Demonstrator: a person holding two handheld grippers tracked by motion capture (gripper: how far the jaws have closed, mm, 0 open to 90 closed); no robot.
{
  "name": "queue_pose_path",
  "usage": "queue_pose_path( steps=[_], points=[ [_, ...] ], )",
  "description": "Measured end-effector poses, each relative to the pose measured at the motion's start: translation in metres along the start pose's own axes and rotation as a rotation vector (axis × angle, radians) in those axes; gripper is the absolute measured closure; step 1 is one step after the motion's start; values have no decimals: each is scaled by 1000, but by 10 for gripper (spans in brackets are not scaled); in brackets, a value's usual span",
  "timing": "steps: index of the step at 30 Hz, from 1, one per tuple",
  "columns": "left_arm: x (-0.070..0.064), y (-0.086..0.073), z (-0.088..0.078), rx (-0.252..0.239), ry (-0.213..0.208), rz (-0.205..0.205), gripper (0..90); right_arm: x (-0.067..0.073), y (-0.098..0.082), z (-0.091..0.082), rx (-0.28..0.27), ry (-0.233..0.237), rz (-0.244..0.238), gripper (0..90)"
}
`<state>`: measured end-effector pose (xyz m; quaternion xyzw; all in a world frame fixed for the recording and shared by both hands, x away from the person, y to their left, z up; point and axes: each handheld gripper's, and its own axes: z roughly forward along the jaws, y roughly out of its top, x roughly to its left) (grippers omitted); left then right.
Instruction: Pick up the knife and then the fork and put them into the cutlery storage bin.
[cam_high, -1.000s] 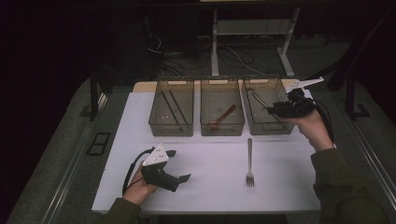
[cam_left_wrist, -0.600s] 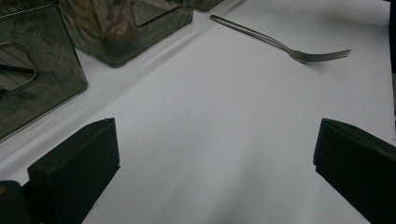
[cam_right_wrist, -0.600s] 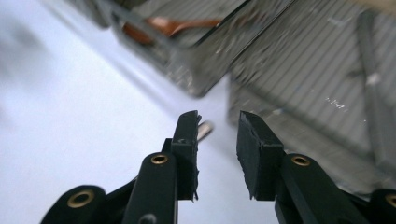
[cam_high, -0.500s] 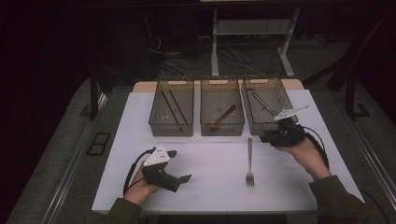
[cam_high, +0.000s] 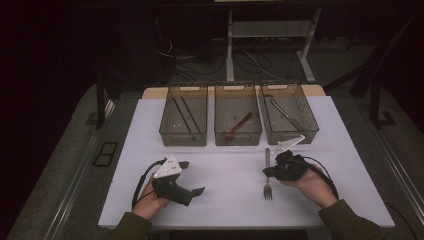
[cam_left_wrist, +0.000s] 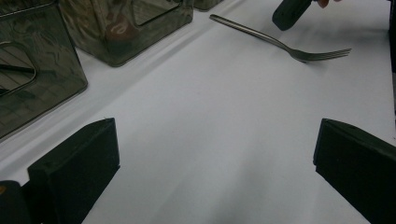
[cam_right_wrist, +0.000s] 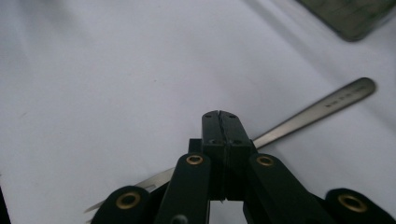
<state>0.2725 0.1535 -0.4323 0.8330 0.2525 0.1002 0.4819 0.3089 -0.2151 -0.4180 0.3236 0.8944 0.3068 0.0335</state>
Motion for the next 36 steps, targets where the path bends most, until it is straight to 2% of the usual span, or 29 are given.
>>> queue_pose_path(
  steps=[4,11,23,30,36],
  points=[
    [0,0,0,0,-1,-1,0,3,0,9,29,7,-15,888],
    [0,0,0,1,-2,1,0,10,-1,18,86,-39,-48,889],
    [0,0,0,1,-2,2,0,16,-5,14,126,-86,-76,891],
    [0,0,0,1,-2,2,0,9,-13,6,144,-119,-55,891],
    [0,0,0,-1,-2,2,0,-4,-24,-5,158,-161,-23,891]
  ],
)
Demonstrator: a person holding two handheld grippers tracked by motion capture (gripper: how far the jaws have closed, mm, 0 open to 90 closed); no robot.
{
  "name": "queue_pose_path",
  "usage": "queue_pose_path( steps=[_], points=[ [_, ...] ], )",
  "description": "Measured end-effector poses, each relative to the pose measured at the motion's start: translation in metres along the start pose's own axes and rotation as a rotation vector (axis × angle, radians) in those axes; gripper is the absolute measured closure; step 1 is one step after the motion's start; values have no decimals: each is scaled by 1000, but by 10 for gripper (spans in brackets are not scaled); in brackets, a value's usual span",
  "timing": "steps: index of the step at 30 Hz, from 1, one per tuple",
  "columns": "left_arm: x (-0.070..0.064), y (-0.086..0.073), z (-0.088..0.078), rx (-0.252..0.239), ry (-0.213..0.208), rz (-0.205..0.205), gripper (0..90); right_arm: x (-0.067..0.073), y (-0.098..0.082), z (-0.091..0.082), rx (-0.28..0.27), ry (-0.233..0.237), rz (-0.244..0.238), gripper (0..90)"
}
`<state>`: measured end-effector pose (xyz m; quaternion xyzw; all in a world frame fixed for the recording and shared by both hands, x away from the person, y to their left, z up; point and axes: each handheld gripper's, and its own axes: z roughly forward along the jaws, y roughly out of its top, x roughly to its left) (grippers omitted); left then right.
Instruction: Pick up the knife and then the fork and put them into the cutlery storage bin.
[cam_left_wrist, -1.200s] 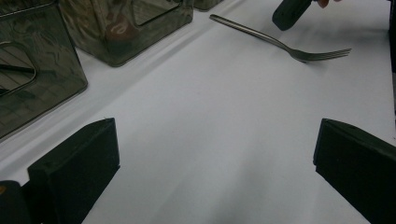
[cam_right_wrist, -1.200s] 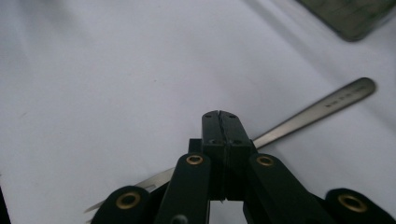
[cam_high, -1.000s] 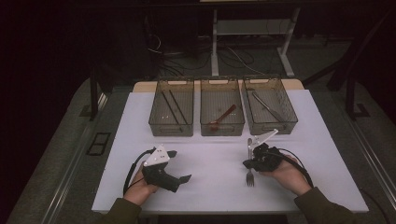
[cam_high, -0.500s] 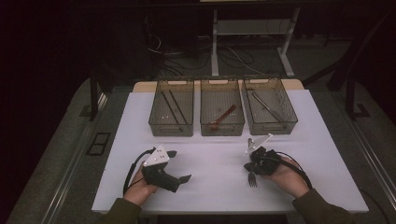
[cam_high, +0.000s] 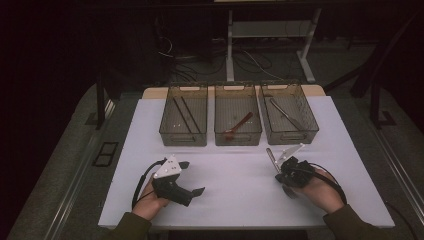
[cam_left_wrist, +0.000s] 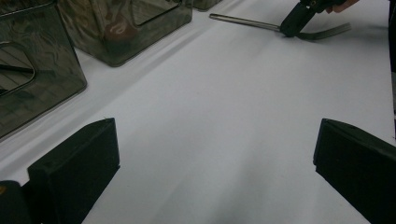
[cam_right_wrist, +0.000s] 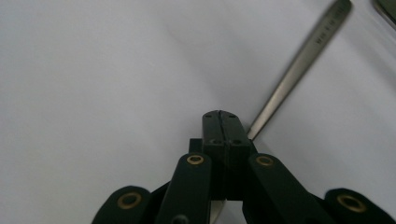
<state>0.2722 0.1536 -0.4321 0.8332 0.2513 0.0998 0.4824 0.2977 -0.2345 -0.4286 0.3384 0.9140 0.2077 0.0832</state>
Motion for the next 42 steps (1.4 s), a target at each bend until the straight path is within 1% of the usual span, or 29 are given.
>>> queue_pose_path(
  steps=[6,8,9,14,16,19,21,25,27,28,30,34,37,42],
  points=[
    [0,0,0,0,0,2,0,-18,-11,-5,10,-45,42,891],
    [0,0,0,-1,0,1,0,-23,-14,-6,11,-51,57,891],
    [0,0,0,-2,1,1,0,-25,-14,-6,8,-43,68,891],
    [0,0,0,-3,2,2,0,-29,-14,-7,10,-20,75,890],
    [0,0,0,-1,1,3,0,-31,-14,-10,-2,-5,84,889],
    [0,0,1,-2,2,4,0,-34,-10,-19,-14,1,97,840],
    [0,0,1,-2,2,4,0,-37,-6,-23,-8,5,108,809],
    [0,0,1,-1,4,5,0,-44,2,-22,34,-8,127,755],
    [0,0,1,2,3,7,0,-47,6,-18,62,4,145,736],
    [0,0,1,3,3,8,0,-48,7,-15,79,14,142,731],
    [0,-1,1,2,3,7,0,-49,10,-9,115,25,144,730],
    [0,-1,1,3,2,8,0,-50,14,-2,179,12,138,733],
    [0,-1,1,6,2,9,0,-50,17,1,209,16,128,754],
    [0,0,1,11,0,13,0,-49,22,3,245,-4,113,788]
  ],
)
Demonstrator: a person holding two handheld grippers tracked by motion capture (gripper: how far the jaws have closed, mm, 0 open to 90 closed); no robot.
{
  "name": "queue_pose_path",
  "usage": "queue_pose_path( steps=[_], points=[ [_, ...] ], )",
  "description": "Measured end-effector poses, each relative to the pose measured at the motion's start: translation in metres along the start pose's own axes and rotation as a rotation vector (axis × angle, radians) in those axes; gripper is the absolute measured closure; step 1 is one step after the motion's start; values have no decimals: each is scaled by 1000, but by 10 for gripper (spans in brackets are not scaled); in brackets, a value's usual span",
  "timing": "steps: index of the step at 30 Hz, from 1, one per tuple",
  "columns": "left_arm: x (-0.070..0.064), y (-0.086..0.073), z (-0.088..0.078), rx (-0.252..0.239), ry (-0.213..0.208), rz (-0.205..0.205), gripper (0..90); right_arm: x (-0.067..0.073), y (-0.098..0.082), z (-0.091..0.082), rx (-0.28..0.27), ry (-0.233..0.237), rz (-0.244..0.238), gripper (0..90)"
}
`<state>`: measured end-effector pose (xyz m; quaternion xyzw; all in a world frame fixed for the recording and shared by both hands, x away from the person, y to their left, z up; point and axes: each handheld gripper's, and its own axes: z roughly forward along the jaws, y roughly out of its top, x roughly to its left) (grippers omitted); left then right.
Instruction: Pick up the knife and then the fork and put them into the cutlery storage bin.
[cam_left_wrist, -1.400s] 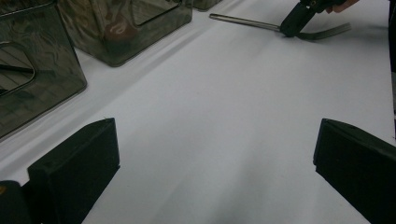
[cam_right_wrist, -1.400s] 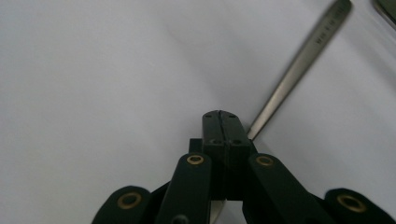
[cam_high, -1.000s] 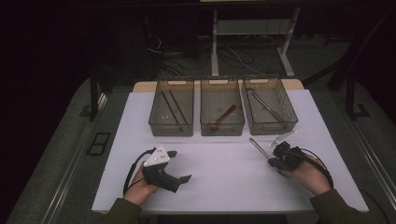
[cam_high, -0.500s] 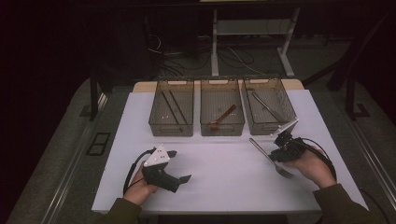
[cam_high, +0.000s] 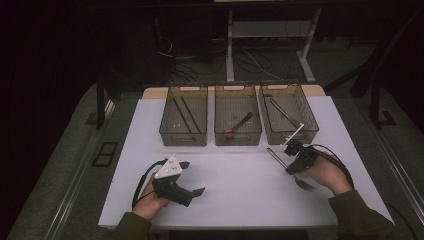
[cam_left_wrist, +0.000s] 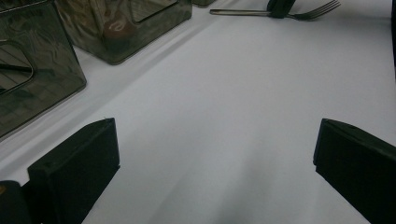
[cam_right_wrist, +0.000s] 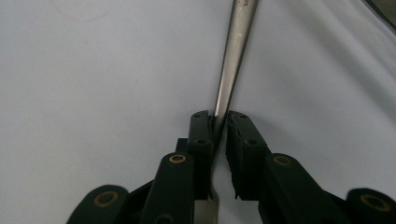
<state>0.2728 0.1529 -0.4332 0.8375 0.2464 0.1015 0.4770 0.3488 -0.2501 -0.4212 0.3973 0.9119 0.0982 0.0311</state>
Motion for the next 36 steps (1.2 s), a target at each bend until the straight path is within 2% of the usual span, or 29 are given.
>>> queue_pose_path(
  steps=[11,16,25,29,36],
  points=[
    [1,0,-1,-2,5,0,0,1,1,0,7,-12,-10,829],
    [2,-1,-1,-2,6,2,0,0,-2,0,-10,1,-13,831],
    [2,-1,-1,-2,5,4,0,-10,-12,-7,-116,52,5,830],
    [1,0,-1,0,5,6,0,-13,-15,-11,-154,62,12,831],
    [2,0,-1,-4,4,4,0,-19,-21,-18,-190,59,29,830]
  ],
)
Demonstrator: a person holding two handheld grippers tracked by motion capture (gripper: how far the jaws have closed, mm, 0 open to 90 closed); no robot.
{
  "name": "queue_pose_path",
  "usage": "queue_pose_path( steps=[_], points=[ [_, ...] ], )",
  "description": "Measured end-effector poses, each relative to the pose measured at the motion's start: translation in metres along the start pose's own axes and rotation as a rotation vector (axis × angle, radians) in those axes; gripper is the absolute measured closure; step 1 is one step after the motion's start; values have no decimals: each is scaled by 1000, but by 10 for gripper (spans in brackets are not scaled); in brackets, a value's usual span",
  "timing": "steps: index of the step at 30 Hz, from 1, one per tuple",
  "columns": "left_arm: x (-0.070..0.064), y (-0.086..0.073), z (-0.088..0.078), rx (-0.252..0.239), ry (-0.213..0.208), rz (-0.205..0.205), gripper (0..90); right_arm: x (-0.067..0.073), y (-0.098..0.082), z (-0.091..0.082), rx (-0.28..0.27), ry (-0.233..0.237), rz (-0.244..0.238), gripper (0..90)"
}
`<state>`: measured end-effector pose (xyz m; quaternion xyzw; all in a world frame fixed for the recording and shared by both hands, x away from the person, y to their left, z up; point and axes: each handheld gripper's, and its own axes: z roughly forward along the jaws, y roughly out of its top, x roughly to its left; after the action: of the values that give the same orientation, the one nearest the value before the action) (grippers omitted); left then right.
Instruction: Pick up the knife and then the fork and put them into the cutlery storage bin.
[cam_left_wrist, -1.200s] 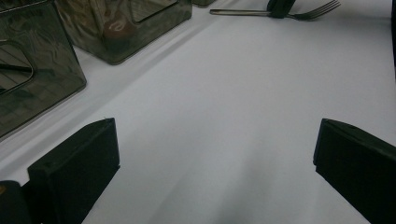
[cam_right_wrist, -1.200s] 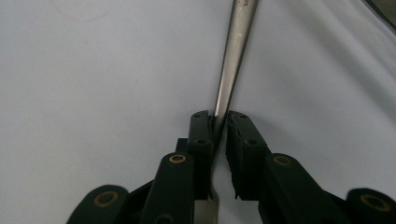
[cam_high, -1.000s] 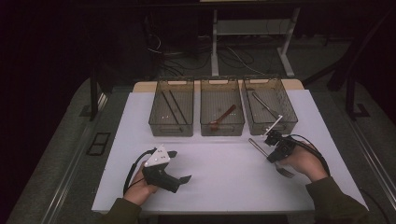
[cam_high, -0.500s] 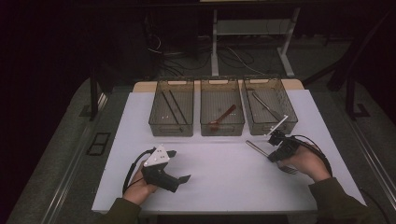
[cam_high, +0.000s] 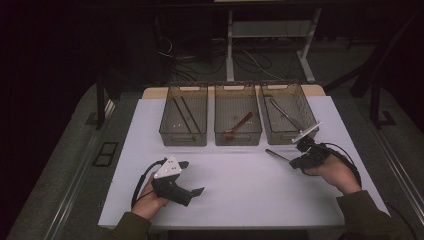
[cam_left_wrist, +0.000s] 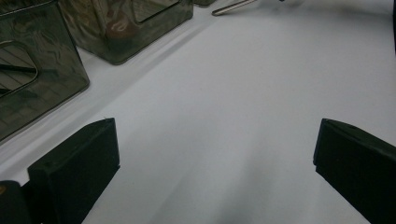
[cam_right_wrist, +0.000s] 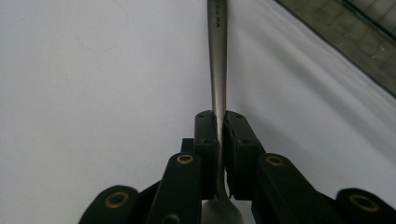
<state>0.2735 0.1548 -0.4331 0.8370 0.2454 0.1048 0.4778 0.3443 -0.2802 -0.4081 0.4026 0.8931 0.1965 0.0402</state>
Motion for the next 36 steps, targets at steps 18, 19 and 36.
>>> queue_pose_path(
  steps=[18,19,36],
  points=[
    [2,-1,-1,8,1,13,0,-12,-7,-36,-127,-16,40,830],
    [1,-2,0,4,1,8,0,-13,-7,-39,-136,-19,41,830],
    [1,-2,-1,6,-11,-12,0,-14,-8,-68,-202,-29,31,845]
  ],
)
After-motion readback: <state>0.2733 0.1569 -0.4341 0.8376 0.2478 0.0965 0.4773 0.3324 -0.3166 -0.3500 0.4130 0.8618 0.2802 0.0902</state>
